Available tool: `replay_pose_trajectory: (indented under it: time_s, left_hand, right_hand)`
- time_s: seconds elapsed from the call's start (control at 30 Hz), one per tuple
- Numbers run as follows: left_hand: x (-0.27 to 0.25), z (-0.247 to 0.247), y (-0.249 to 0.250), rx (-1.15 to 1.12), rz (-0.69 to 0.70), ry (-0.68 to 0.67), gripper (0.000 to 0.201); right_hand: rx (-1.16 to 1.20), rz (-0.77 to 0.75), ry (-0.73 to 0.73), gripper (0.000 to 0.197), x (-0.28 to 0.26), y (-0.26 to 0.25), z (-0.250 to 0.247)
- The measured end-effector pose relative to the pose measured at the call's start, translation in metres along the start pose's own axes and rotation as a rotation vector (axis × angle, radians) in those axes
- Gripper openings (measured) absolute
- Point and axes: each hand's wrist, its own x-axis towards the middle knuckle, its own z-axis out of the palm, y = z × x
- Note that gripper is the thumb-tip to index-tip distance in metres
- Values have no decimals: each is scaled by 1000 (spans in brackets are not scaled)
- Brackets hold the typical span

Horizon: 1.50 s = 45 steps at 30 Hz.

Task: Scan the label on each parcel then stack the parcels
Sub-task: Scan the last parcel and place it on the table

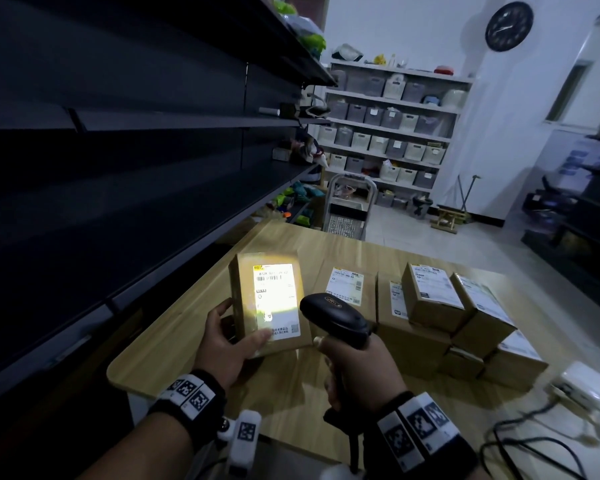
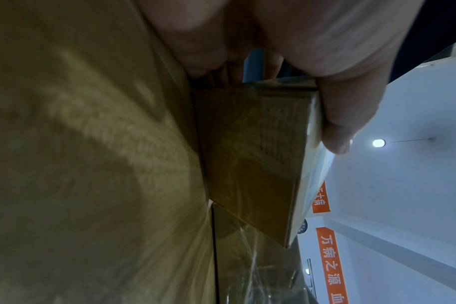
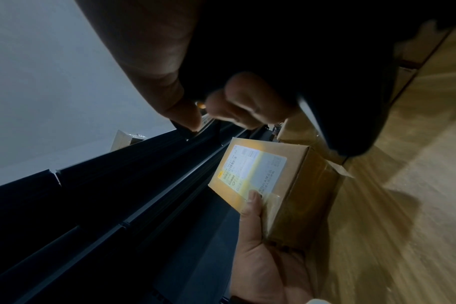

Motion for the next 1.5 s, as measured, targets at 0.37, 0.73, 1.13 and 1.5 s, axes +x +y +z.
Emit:
replay_pose_trajectory:
  time_s: [0.37, 0.73, 1.13, 1.5]
  left_hand:
    - [-6, 4, 8, 7, 7, 14, 96]
    - [-1, 1, 14, -103, -95, 38, 100]
    - [11, 65, 115, -203, -24, -123, 40]
    - [40, 184, 148, 170, -141, -304, 47]
  right_hand:
    - [17, -18, 27, 9, 1, 1, 1]
    - [150, -25, 60, 11, 8, 15, -23]
    - [592, -142, 168, 18, 12, 12, -70]
    - [625, -273, 278, 31, 19, -1, -125]
